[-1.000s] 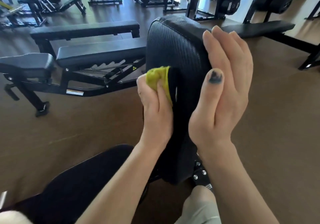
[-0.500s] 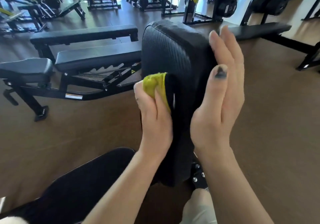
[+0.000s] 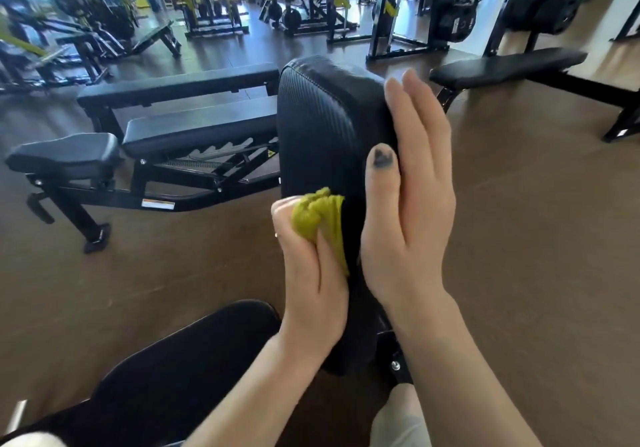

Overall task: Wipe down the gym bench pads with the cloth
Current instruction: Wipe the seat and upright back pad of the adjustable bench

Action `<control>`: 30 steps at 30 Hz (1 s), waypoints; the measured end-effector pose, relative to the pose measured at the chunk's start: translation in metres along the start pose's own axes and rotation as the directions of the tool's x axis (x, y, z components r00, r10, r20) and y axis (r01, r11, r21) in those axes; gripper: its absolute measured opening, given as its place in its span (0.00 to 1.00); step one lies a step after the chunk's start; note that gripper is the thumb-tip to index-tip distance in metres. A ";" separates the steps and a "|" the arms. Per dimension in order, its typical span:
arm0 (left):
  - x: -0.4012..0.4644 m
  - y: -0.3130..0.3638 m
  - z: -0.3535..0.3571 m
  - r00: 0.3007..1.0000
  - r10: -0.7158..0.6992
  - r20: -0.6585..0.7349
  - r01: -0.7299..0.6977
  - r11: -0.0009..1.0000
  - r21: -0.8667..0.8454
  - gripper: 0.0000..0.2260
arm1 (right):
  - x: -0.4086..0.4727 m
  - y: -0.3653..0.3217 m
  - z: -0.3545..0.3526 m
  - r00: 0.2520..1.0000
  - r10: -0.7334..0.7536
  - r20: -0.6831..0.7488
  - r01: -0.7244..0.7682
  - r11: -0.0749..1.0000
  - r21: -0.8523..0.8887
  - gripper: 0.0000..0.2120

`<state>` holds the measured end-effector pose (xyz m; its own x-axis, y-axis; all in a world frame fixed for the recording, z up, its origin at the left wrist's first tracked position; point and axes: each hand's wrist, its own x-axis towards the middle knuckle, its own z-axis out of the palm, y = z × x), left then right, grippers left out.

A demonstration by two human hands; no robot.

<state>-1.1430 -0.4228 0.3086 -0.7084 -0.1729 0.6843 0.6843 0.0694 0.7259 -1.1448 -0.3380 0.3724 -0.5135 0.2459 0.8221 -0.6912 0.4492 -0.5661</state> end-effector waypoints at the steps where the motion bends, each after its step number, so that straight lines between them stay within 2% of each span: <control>1: -0.016 -0.003 -0.004 0.999 -0.033 0.025 0.033 0.999 -0.010 0.06 | -0.004 -0.002 0.000 1.000 -0.021 0.012 0.021 0.999 -0.026 0.22; 3: -0.008 0.000 -0.004 0.999 -0.024 0.048 0.024 1.000 0.010 0.02 | -0.007 -0.002 -0.004 0.997 -0.058 0.045 0.061 0.997 -0.053 0.22; 5: 0.030 0.008 0.000 0.999 0.015 0.029 -0.016 0.998 0.055 0.03 | 0.001 0.002 -0.011 0.994 -0.050 0.096 0.052 0.999 -0.014 0.21; 7: 0.071 0.024 0.009 0.996 0.090 -0.019 -0.087 0.988 0.130 0.04 | 0.005 0.004 -0.018 0.995 -0.043 0.088 0.040 0.999 0.028 0.20; 9: 0.094 0.031 0.015 0.986 0.158 -0.059 -0.146 0.976 0.162 0.04 | 0.013 0.007 -0.022 0.997 0.005 0.082 -0.013 0.995 0.098 0.20; 11: 0.077 0.027 0.016 0.982 0.178 -0.065 -0.168 0.976 0.139 0.06 | 0.019 0.006 -0.019 0.993 0.054 0.103 -0.068 0.988 0.135 0.21; 14: 0.000 0.003 0.006 0.996 0.084 0.020 -0.085 0.995 0.046 0.05 | 0.012 0.003 -0.008 0.995 0.045 0.092 -0.052 0.996 0.069 0.21; 16: -0.030 -0.007 0.002 1.000 0.010 0.022 -0.012 0.996 0.092 0.05 | 0.009 0.002 -0.004 0.997 0.030 0.073 -0.031 0.999 0.008 0.21; 20: 0.003 0.004 0.005 1.000 0.003 0.030 -0.003 1.000 0.025 0.03 | 0.010 -0.001 -0.008 0.996 0.029 0.082 -0.028 0.999 -0.017 0.22; 23: 0.065 0.013 0.009 0.995 -0.023 -0.096 0.025 0.999 0.025 0.05 | 0.010 -0.004 -0.007 0.997 0.046 0.058 -0.047 0.999 0.013 0.23; 25: 0.080 0.013 0.010 0.994 -0.017 -0.108 0.019 1.000 0.024 0.05 | 0.010 -0.004 -0.006 0.998 0.049 0.048 -0.050 0.999 0.011 0.23; 27: 0.057 0.002 0.005 0.998 -0.023 -0.055 0.024 1.000 0.009 0.06 | 0.009 -0.004 -0.007 0.998 0.046 0.052 -0.046 0.999 -0.001 0.23; 30: -0.010 -0.004 -0.005 0.989 -0.146 0.029 0.147 0.989 -0.011 0.06 | 0.015 -0.006 -0.006 0.999 0.014 0.040 -0.011 0.998 -0.064 0.21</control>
<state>-1.1377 -0.4266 0.2988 -0.8055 -0.1530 0.5724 0.5749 0.0325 0.8176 -1.1451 -0.3321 0.3882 -0.5430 0.2176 0.8110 -0.6514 0.5004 -0.5704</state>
